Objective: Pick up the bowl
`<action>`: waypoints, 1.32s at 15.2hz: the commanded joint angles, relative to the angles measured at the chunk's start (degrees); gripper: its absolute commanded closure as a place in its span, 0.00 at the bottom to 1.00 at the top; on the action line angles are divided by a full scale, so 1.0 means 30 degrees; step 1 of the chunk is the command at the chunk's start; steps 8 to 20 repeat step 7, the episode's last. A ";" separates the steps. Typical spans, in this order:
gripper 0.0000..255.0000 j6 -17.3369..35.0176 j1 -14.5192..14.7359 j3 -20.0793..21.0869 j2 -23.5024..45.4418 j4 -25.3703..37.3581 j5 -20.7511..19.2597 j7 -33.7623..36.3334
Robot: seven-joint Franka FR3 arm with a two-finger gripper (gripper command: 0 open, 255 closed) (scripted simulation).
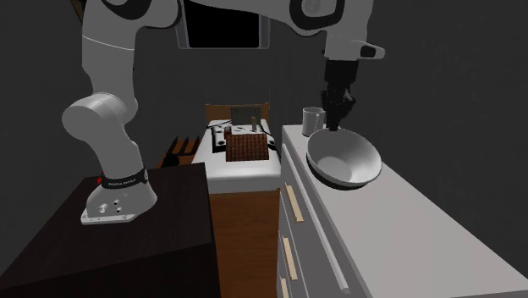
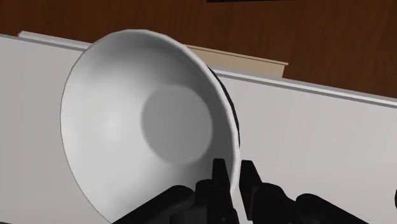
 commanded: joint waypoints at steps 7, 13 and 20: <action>1.00 -0.1624 -0.0045 -0.0026 -0.0061 0.1574 -0.0025 0.0014; 1.00 -0.1624 -0.0045 -0.0026 -0.0061 0.1574 -0.0025 0.0014; 1.00 -0.1624 -0.0045 -0.0026 -0.0061 0.1574 -0.0025 0.0014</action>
